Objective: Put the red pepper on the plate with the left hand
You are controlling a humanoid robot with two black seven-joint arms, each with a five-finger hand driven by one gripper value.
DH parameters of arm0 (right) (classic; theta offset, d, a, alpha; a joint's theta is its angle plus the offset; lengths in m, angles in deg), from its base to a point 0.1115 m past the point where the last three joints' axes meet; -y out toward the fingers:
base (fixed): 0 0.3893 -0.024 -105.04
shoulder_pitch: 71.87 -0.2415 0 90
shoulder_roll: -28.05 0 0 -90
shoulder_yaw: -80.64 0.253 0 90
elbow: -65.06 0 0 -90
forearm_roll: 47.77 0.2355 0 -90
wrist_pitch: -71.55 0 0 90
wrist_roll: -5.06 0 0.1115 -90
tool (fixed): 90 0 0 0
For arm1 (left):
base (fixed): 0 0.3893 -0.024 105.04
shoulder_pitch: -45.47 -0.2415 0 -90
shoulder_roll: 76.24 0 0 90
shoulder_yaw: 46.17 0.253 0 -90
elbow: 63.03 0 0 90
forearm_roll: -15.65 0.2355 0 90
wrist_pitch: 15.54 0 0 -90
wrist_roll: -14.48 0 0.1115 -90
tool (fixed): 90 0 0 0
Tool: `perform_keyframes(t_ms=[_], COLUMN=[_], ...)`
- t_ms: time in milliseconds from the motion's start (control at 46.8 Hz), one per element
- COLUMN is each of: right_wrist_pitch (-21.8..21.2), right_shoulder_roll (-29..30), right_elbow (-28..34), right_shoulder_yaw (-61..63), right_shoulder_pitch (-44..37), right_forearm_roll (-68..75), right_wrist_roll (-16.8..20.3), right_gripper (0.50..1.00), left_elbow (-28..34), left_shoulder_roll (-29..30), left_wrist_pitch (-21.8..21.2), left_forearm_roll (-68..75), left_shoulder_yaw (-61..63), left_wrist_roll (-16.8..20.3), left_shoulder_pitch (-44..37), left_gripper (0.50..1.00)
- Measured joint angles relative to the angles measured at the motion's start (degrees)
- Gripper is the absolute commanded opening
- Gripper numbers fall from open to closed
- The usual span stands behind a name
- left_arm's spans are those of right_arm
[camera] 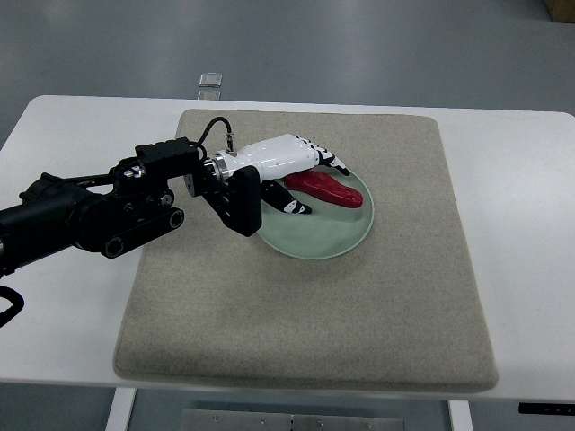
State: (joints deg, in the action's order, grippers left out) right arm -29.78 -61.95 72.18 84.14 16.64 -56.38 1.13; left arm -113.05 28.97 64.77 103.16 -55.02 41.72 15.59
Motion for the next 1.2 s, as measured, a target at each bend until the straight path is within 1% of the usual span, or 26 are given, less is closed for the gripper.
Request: perform_keyframes(t_ms=[128,214,342,705,897,1004,1196], right_wrist_pitch=[0.00,0.00,0.00,0.00,0.00,0.00,0.00], right_shoulder_roll=[0.00,0.00,0.00,0.00,0.00,0.00,0.00], right_elbow=[0.00,0.00,0.00,0.00,0.00,0.00,0.00], right_shoulder_yaw=[0.01,-0.03,-0.01,0.01,0.01,0.00,0.01], right_shoulder_pitch=[0.00,0.00,0.00,0.00,0.00,0.00,0.00], right_forearm_roll=[0.00,0.00,0.00,0.00,0.00,0.00,0.00], right_wrist_roll=[0.04,0.05,0.04,0.02,0.05,0.04,0.03], right_gripper=[0.932,0.932,0.932,0.932,0.932,0.932,0.932], left_elbow=[0.00,0.04,0.26,1.09,3.17,4.75,7.22], left_shoulder_roll=[-0.24,-0.28,-0.32,-0.26,-0.34,-0.35,-0.74], left_wrist_pitch=[-1.49,-3.72,-4.88,-4.78,-3.76,-3.23,-1.23], left_forearm_roll=[-2.52,-7.96,-20.08,-55.75,-69.80,-77.74,-83.45], left_shoulder_yaw=[-0.50,-2.07,-4.90,-7.79,-8.12,-10.28,-14.43], left_wrist_roll=[-0.08,-0.09,-0.09,-0.51,-0.47,-0.45,-0.81], left_shoulder_pitch=[0.00,0.00,0.04,0.03,-0.17,-0.65,-1.51], left_gripper=[0.964,0.990,0.990,0.994,0.994,0.994,0.996])
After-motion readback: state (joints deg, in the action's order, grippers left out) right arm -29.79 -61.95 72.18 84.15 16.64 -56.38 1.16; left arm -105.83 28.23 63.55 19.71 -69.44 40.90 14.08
